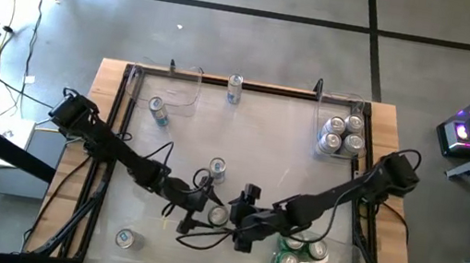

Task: Sort soda cans
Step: Put the green soda can into the bottom transparent bin

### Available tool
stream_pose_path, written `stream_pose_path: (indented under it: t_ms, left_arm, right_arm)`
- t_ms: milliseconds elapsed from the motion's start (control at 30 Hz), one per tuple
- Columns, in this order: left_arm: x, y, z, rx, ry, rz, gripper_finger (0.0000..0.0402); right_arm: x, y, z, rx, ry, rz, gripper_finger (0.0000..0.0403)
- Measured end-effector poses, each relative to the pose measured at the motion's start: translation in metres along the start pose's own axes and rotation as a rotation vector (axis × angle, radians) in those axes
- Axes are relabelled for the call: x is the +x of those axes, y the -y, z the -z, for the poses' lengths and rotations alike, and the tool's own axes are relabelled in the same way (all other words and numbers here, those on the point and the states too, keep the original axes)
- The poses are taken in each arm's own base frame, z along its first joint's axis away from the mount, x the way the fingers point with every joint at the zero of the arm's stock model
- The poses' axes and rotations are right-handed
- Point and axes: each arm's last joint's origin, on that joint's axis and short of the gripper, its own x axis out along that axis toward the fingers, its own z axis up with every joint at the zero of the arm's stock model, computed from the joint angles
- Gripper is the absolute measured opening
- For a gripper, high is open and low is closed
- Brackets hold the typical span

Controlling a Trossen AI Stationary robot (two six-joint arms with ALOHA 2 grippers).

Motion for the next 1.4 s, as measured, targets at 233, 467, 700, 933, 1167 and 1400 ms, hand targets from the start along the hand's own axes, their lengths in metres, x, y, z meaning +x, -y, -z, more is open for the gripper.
stream_pose_path:
  t_ms: [233, 467, 700, 933, 1167, 1400]
  left_arm:
    - [-0.01, 0.012, -0.002, 0.019, -0.031, -0.039, 0.0342]
    - [-0.028, 0.023, -0.009, 0.044, -0.037, -0.183, 0.0342]
    - [-0.044, 0.029, -0.013, 0.01, -0.046, -0.261, 0.0342]
    - [-0.064, 0.038, -0.014, 0.011, -0.059, -0.385, 0.0342]
    - [-0.103, 0.047, -0.022, 0.023, -0.013, -0.528, 0.0342]
    - [-0.125, 0.05, -0.03, 0.054, 0.052, -0.591, 0.0342]
  right_arm:
    - [0.015, -0.003, 0.001, 0.014, 0.037, -0.007, 0.0346]
    - [0.031, 0.0, 0.002, -0.017, 0.037, -0.053, 0.0346]
    - [0.043, 0.005, 0.001, -0.034, 0.05, -0.106, 0.0345]
    - [0.043, 0.004, -0.001, -0.033, 0.067, -0.103, 0.0285]
    - [0.02, -0.009, -0.006, 0.019, 0.121, -0.028, 0.0283]
    - [-0.071, -0.047, -0.035, 0.164, 0.275, -0.031, 0.0283]
